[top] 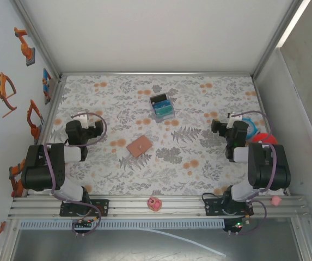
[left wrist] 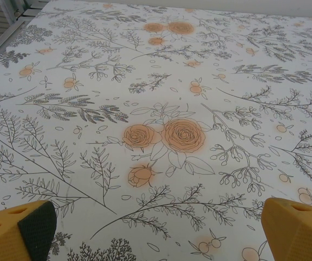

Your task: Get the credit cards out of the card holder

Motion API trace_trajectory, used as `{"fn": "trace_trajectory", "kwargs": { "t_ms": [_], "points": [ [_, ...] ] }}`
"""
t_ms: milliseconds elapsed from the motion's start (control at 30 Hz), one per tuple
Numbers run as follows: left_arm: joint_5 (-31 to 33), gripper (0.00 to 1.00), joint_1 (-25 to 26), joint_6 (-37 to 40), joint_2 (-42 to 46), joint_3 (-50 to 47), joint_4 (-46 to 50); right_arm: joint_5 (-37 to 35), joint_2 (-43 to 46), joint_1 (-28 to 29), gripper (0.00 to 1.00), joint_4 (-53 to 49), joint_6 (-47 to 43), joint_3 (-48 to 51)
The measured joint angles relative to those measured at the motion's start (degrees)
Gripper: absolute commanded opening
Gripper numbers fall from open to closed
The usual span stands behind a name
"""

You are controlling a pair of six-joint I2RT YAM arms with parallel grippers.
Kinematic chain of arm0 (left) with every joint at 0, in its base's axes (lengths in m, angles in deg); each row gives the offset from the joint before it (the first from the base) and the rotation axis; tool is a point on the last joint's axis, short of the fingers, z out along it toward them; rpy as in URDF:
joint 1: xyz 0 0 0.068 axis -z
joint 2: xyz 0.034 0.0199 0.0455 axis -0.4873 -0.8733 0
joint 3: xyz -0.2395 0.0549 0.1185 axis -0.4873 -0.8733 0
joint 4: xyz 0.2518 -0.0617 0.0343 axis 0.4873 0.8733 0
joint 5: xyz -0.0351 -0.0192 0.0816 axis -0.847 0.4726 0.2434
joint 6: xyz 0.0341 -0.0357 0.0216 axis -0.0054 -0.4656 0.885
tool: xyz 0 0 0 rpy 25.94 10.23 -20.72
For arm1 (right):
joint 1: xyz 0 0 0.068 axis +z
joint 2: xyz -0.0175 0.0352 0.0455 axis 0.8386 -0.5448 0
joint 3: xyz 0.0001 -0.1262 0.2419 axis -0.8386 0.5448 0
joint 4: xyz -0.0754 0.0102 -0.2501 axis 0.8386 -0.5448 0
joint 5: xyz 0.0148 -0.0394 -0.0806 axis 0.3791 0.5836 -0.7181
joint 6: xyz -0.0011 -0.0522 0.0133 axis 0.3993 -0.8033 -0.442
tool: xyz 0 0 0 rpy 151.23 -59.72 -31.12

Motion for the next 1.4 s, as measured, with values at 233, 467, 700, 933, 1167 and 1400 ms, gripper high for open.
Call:
{"fn": "trace_trajectory", "kwargs": {
  "t_ms": [233, 467, 700, 933, 1167, 1400],
  "points": [
    [0.00, 0.97, -0.02, 0.00, 0.00, 0.00, 0.00, 0.00, 0.00, 0.00, 1.00, 0.00, 0.00, 0.00],
    [-0.02, 0.97, -0.02, 0.00, 0.00, 0.00, 0.00, 0.00, 0.00, 0.00, 0.99, 0.00, 0.00, 0.00],
    [0.22, 0.97, 0.00, -0.02, 0.00, 0.09, 0.55, 0.00, 0.00, 0.00, 0.99, -0.02, 0.00, 0.00],
    [1.70, 0.97, 0.28, 0.00, 4.57, 2.27, 7.65, -0.33, 1.66, 0.00, 1.00, -1.64, 0.04, 0.02],
    [5.44, 0.97, 3.87, -0.70, 15.65, 6.62, 18.91, -2.69, 12.59, 0.00, 0.99, -8.15, 1.11, 0.22],
    [6.82, 0.97, 7.78, -5.38, 26.75, 8.26, 28.46, -5.60, 25.05, 0.00, 1.00, -23.06, 5.29, -0.94]
  ]
}}
